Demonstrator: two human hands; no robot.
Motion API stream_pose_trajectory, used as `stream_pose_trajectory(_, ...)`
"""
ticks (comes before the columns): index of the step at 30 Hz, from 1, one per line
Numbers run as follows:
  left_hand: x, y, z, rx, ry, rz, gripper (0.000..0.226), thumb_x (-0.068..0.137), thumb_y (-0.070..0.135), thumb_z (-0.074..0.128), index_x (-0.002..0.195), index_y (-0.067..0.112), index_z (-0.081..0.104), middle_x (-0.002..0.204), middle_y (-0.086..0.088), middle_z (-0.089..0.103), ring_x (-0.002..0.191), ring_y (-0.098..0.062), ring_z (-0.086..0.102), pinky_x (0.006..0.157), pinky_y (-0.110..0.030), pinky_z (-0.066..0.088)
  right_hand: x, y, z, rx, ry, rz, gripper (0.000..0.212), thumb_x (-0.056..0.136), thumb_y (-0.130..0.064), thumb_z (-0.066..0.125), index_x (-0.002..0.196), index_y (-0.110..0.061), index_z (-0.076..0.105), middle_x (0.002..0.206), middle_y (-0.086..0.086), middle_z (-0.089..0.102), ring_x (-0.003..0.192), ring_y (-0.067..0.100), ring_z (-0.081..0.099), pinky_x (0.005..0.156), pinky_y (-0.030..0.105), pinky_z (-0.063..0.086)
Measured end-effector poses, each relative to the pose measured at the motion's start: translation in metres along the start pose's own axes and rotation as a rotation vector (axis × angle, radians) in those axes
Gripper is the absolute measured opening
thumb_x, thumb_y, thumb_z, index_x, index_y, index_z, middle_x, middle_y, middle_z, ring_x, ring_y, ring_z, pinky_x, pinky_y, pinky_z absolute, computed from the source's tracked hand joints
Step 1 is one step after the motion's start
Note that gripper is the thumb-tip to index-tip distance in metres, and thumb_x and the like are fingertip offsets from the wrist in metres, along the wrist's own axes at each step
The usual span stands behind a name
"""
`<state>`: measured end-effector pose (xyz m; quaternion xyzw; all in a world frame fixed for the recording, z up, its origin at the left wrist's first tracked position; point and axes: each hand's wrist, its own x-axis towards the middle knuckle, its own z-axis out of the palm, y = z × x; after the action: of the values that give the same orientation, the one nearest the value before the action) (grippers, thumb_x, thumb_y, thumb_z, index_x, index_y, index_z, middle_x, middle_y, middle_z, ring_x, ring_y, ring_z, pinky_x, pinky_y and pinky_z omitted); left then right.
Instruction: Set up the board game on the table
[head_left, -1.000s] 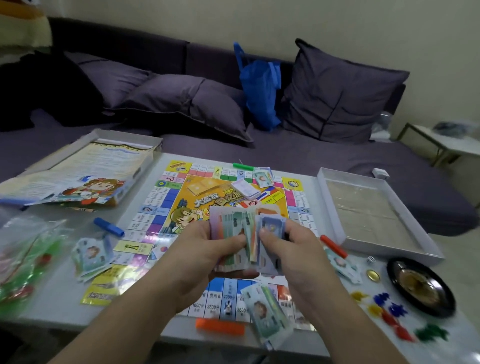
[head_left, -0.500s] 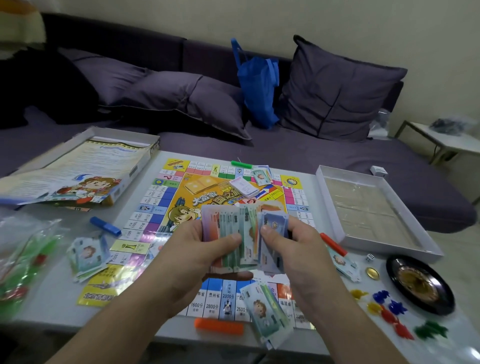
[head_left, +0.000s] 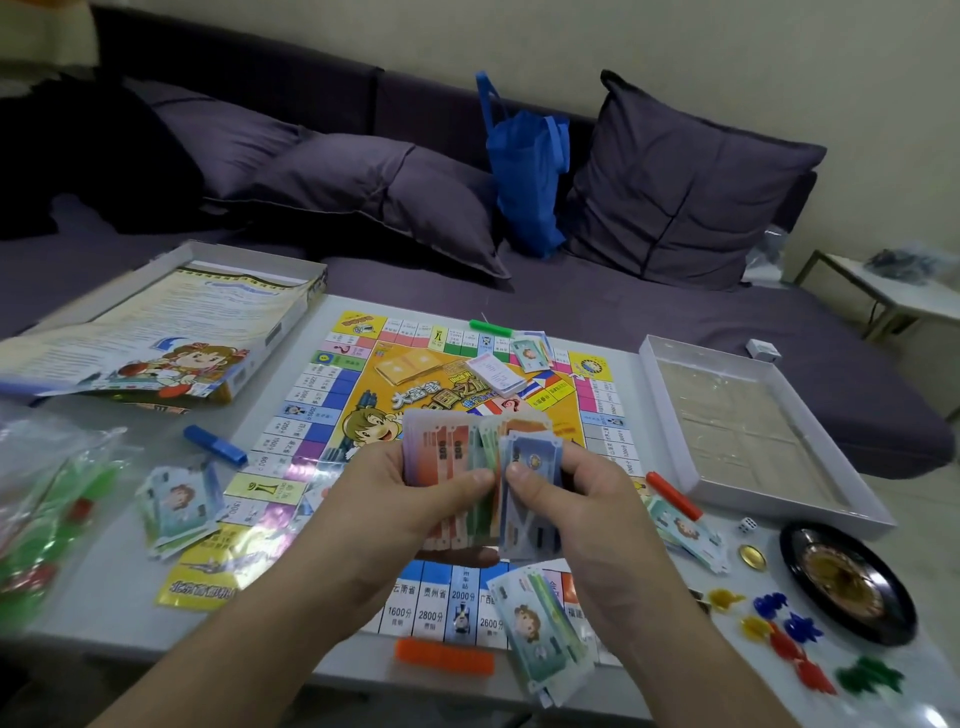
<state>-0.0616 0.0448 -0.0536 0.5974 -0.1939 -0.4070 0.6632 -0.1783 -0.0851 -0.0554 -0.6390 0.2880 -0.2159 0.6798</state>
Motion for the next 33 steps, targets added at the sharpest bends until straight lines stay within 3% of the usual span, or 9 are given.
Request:
stream_pose_trajectory(5,0.000,0.002,-0.001,-0.083,0.001,-0.053,0.015,0.097,0.006,0.065,0.110,0.000,0.069,0.097,-0.020,0.079,0.088,-0.035,0.079,0.071,-0.051,0.066,0.002,0.003,-0.003,-0.080,0.066,-0.021,0.013,0.102,-0.016,0.065,0.102,-0.020,0.077,0.088,0.003,0.079,0.074,0.014,0.075,0.057,0.022,0.057)
stream_pose_trajectory(12,0.000,0.002,0.002,-0.013,0.073,-0.045,0.015,0.089,0.007,0.075,0.104,0.006,0.073,0.092,-0.014,0.081,0.084,-0.031,0.080,0.064,-0.045,0.067,0.003,0.007,-0.008,-0.128,0.091,-0.048,0.012,0.103,-0.020,0.064,0.103,-0.025,0.075,0.093,0.001,0.078,0.081,0.015,0.076,0.062,0.025,0.059)
stream_pose_trajectory(20,0.000,-0.001,0.007,-0.091,0.053,-0.101,0.014,0.097,0.002,0.064,0.109,-0.001,0.069,0.098,-0.020,0.080,0.090,-0.035,0.079,0.072,-0.049,0.065,-0.001,0.005,-0.016,-0.187,0.168,-0.084,0.014,0.103,-0.016,0.063,0.101,-0.026,0.074,0.087,-0.010,0.078,0.083,0.007,0.076,0.059,0.022,0.060)
stream_pose_trajectory(26,0.000,-0.005,0.008,-0.014,0.073,-0.105,0.020,0.090,0.007,0.075,0.109,0.003,0.072,0.095,-0.017,0.080,0.086,-0.033,0.080,0.069,-0.048,0.067,-0.005,0.007,-0.016,-0.245,0.177,-0.097,0.011,0.102,-0.018,0.066,0.100,-0.026,0.073,0.088,-0.009,0.077,0.082,0.003,0.074,0.057,0.018,0.057)
stream_pose_trajectory(33,-0.005,-0.002,0.014,-0.056,0.062,-0.119,0.022,0.090,0.006,0.073,0.111,0.001,0.070,0.095,-0.017,0.080,0.087,-0.032,0.080,0.069,-0.045,0.067,-0.012,0.003,-0.020,-0.258,0.208,-0.091,0.013,0.102,-0.019,0.066,0.101,-0.030,0.073,0.088,-0.012,0.077,0.084,0.003,0.075,0.057,0.020,0.058)
